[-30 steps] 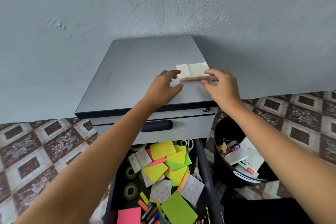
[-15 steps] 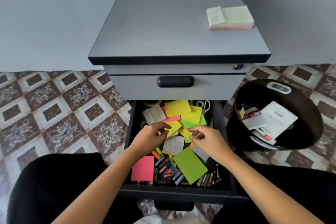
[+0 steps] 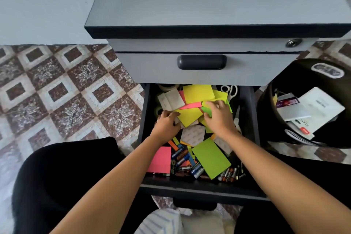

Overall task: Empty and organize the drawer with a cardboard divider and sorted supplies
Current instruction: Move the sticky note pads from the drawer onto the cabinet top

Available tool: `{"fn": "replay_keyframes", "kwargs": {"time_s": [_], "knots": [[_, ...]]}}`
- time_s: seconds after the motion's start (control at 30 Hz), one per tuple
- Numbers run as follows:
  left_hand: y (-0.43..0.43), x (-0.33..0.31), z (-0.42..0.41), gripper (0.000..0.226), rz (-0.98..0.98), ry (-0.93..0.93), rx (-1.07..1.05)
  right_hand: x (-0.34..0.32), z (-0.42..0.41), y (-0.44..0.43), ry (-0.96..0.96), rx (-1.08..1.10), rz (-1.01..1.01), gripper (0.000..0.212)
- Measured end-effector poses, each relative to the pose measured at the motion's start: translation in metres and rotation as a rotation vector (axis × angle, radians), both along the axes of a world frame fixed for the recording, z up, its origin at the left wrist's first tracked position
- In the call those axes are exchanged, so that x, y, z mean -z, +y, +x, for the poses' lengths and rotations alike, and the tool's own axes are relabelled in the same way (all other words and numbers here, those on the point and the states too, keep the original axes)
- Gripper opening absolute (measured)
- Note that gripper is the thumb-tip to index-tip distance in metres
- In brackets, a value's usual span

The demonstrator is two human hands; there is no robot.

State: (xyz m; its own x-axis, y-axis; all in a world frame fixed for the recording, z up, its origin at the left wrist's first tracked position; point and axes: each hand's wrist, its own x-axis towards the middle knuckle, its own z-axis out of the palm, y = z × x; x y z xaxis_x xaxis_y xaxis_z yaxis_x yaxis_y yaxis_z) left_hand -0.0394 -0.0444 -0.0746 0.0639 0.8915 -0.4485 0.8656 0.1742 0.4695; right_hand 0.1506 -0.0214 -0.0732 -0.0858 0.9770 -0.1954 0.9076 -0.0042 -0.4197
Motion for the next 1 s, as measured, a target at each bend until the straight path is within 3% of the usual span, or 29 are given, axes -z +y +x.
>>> {"fn": "replay_keyframes", "kwargs": {"time_s": [0.1, 0.2, 0.33, 0.5, 0.67, 0.77, 0.8, 0.9, 1.0], "knots": [[-0.002, 0.007, -0.003, 0.046, -0.001, -0.039, -0.017, 0.000, -0.005, 0.026, 0.047, 0.117, 0.008, 0.048], [-0.003, 0.010, -0.003, 0.044, 0.021, -0.054, -0.034, 0.003, -0.008, 0.048, 0.098, 0.268, -0.105, 0.054], [-0.002, 0.009, -0.004, 0.043, 0.027, -0.064, -0.045, 0.000, -0.010, 0.065, 0.060, 0.307, -0.217, 0.056], [-0.002, 0.007, -0.006, 0.040, 0.025, -0.070, -0.043, -0.004, -0.012, 0.071, 0.149, 0.366, -0.292, 0.048], [-0.002, 0.004, -0.004, 0.040, 0.005, -0.063, -0.030, -0.004, -0.004, 0.066, 0.418, 0.511, -0.383, 0.045], [-0.006, 0.003, -0.001, 0.038, 0.015, -0.031, -0.019, -0.003, 0.007, 0.054, 0.524, 0.585, -0.397, 0.011], [-0.008, 0.003, 0.001, 0.036, 0.027, -0.010, -0.009, -0.004, 0.010, 0.050, 0.540, 0.604, -0.402, 0.009], [-0.016, 0.002, 0.013, 0.031, 0.068, 0.058, 0.063, -0.006, 0.019, 0.033, 0.674, 0.668, -0.434, 0.012], [-0.024, 0.005, 0.033, 0.029, 0.025, 0.053, 0.166, -0.010, 0.027, 0.014, 0.876, 0.754, -0.489, 0.037]]}}
